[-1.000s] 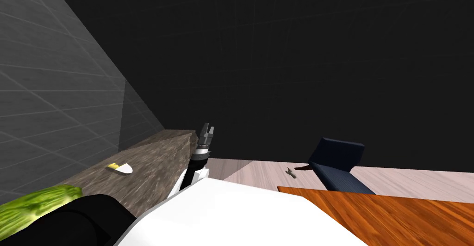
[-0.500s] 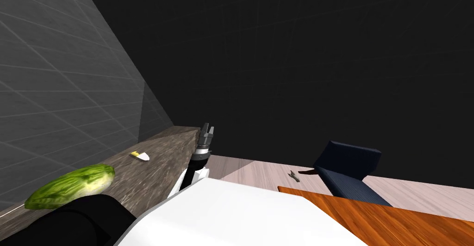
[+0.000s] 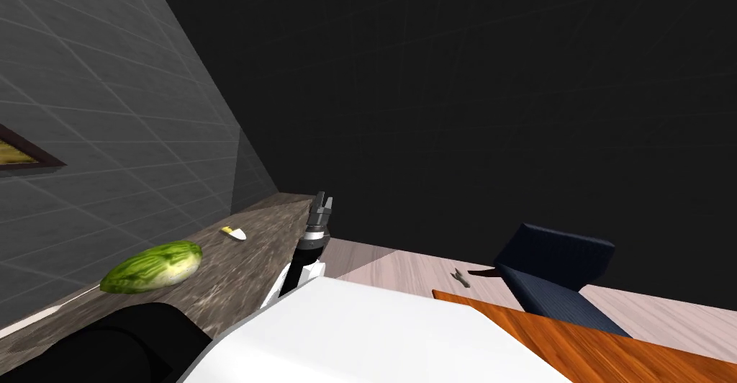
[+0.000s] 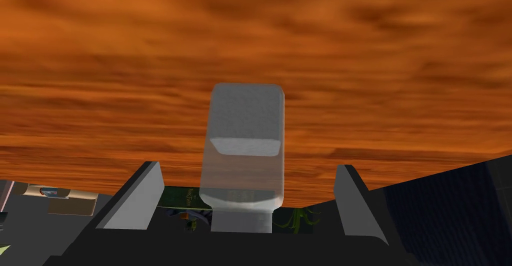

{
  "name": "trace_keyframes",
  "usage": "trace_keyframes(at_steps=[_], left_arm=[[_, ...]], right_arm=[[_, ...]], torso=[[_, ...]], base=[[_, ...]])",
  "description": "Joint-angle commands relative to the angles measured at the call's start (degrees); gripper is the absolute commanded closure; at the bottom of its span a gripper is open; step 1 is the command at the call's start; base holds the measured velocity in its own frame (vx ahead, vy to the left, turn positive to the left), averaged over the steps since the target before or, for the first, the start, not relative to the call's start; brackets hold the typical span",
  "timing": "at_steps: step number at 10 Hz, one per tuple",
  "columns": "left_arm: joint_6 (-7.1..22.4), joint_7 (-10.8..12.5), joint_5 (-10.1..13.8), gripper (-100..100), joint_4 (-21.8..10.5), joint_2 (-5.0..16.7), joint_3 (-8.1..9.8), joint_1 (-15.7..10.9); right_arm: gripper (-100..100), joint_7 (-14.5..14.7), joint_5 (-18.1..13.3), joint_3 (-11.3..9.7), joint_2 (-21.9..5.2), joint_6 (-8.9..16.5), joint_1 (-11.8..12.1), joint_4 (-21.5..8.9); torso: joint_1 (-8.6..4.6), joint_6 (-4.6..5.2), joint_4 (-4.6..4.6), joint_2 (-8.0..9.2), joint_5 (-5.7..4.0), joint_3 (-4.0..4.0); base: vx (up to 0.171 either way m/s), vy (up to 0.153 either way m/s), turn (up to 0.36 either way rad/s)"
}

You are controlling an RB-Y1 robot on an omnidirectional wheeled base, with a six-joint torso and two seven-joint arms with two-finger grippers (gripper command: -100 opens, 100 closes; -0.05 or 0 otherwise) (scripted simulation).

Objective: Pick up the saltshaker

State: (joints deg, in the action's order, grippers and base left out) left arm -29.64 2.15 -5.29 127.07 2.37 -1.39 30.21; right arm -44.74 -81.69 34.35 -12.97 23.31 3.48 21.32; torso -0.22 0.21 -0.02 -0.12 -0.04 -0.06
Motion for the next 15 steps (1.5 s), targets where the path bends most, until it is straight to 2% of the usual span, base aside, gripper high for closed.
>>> trace_keyframes(at_steps=[1,2,3,7,8,9,11,13,15], left_arm=[[0.0,0.0,0.0,0,0.0,0.0,0.00,0.0],[0.0,0.0,0.0,0,0.0,0.0,-0.01,0.0],[0.0,0.0,0.0,0,0.0,0.0,0.00,0.0],[0.0,0.0,0.0,0,0.0,0.0,0.00,0.0],[0.0,0.0,0.0,0,0.0,0.0,0.00,0.0],[0.0,0.0,0.0,0,0.0,0.0,0.00,0.0],[0.0,0.0,0.0,0,0.0,0.0,0.00,0.0],[0.0,0.0,0.0,0,0.0,0.0,0.00,0.0],[0.0,0.0,0.0,0,0.0,0.0,0.00,0.0]], right_arm=[[-100,-0.1,-0.2,0.7,0.5,0.8,0.2,0.1],[-100,-0.1,-0.3,0.2,0.1,0.3,0.1,-0.2],[100,-0.3,-0.4,0.2,0.1,0.4,0.1,-0.2],[100,-0.3,-0.3,0.2,0.1,0.3,0.1,-0.2],[0,-0.2,-0.3,0.2,0.1,0.4,0.1,-0.3],[100,2.4,0.4,-0.5,-0.2,-0.7,0.0,0.9],[100,2.3,0.4,-0.5,-0.2,-0.7,0.0,0.9],[100,4.9,0.9,-1.7,-0.9,-2.1,-0.3,1.7],[100,4.9,0.9,-1.7,-0.9,-2.1,-0.3,1.7]], torso=[[0.00,0.00,0.00,0.00,0.00,0.00],[-0.01,-0.05,0.01,0.06,0.00,0.03],[0.00,0.00,0.00,0.01,0.00,0.01],[-0.01,-0.05,-0.04,-0.22,-0.05,-0.13],[-0.02,-0.07,-0.02,-0.22,-0.06,-0.12],[-0.02,-0.07,-0.02,-0.21,-0.07,-0.11],[0.14,-0.05,-0.06,-0.45,-0.07,-0.24],[0.06,-0.07,-0.01,-0.37,-0.06,-0.18],[0.09,-0.12,-0.01,-0.38,-0.08,-0.19]], base=[[-0.048,-0.015,0.203],[-0.027,-0.014,0.055],[-0.004,-0.002,-0.011],[0.000,0.000,0.000],[0.000,0.000,0.000],[0.069,0.026,-0.313],[0.062,0.039,-0.147],[0.058,0.029,-0.245],[0.040,0.031,-0.059]])
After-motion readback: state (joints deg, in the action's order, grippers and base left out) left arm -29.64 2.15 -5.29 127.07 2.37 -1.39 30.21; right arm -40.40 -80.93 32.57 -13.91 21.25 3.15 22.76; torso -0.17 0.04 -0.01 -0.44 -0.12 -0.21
